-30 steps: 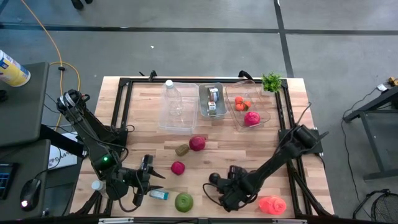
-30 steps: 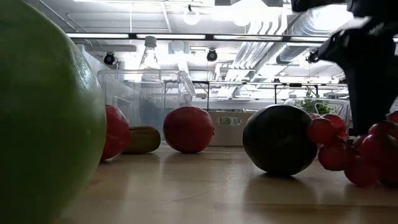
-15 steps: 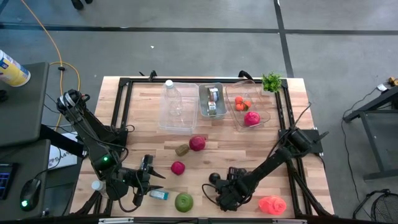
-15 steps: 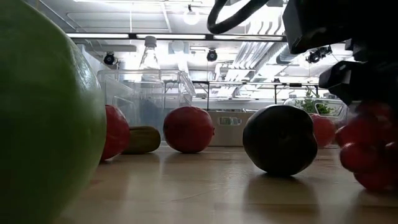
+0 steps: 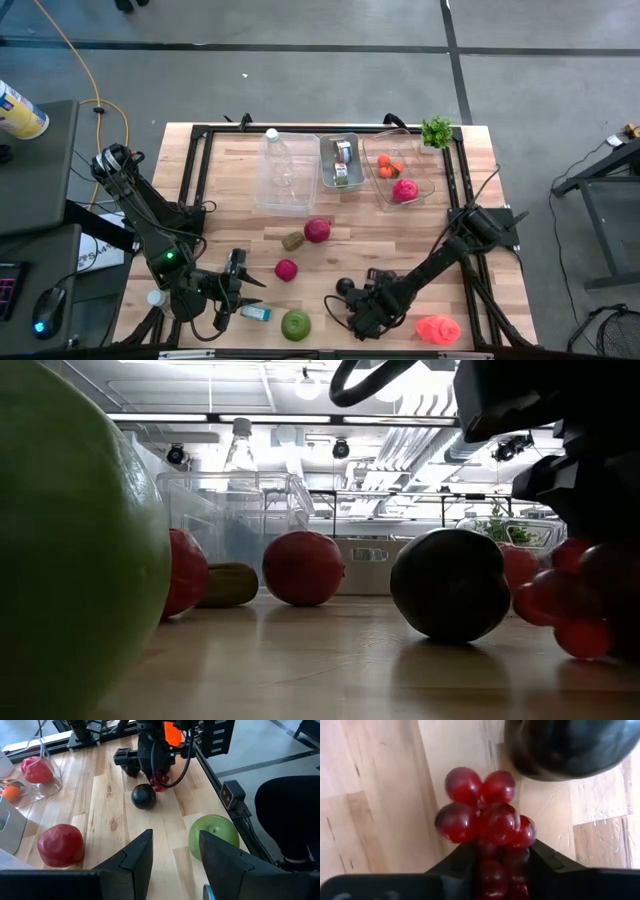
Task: Pick & Place Food Item
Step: Put the grapes into the right transparent bin
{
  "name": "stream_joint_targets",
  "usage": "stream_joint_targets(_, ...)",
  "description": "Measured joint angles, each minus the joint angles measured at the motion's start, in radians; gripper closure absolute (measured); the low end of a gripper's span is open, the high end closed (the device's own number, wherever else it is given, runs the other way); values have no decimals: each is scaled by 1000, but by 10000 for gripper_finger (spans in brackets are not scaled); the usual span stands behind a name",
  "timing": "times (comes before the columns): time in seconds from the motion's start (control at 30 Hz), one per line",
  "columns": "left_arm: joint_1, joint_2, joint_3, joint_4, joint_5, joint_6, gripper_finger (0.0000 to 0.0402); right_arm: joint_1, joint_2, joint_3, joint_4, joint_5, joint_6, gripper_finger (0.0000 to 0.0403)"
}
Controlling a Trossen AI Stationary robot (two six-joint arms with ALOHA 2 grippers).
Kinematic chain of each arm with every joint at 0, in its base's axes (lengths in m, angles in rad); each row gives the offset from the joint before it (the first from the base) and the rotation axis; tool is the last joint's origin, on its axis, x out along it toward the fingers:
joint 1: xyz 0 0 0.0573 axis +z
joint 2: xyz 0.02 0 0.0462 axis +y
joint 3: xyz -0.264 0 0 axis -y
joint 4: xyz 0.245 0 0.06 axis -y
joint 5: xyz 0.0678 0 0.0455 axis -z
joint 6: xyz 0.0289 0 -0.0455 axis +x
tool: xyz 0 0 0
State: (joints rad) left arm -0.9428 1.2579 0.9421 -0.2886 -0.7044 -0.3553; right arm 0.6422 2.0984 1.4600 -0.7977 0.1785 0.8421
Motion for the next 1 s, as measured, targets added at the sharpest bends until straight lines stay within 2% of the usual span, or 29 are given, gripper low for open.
stream_joint_targets(0.1, 0, 0, 0, 0, 0, 0, 249, -13, 6, 24, -16, 32, -1, 322)
stream_joint_targets(0.23, 0, 0, 0, 0, 0, 0, 249, -37, 8, 102, -88, 30, 49, 325)
stream_joint_targets(0.4, 0, 0, 0, 0, 0, -2, 249, -35, 7, 246, -275, 9, 78, 327)
stream_joint_targets(0.5, 0, 0, 0, -4, 0, -2, 249, -39, 6, 351, -464, 39, 99, 328)
stream_joint_targets(0.63, -1, 0, -13, -7, 1, -5, 249, -50, 3, 477, -751, 200, 155, 328)
stream_joint_targets(0.67, -1, 0, -16, -7, 1, -5, 249, -55, 2, 498, -776, 255, 165, 328)
stream_joint_targets(0.77, -2, 0, -19, -20, 1, -4, 249, -68, -47, 499, -753, 453, 89, 328)
stream_joint_targets(0.83, 2, 0, -19, -24, 1, 2, 249, -100, -76, 505, -769, 570, 125, 328)
stream_joint_targets(1.0, 17, 0, -19, -36, 0, 26, 249, -195, -140, 493, -772, 708, 148, 329)
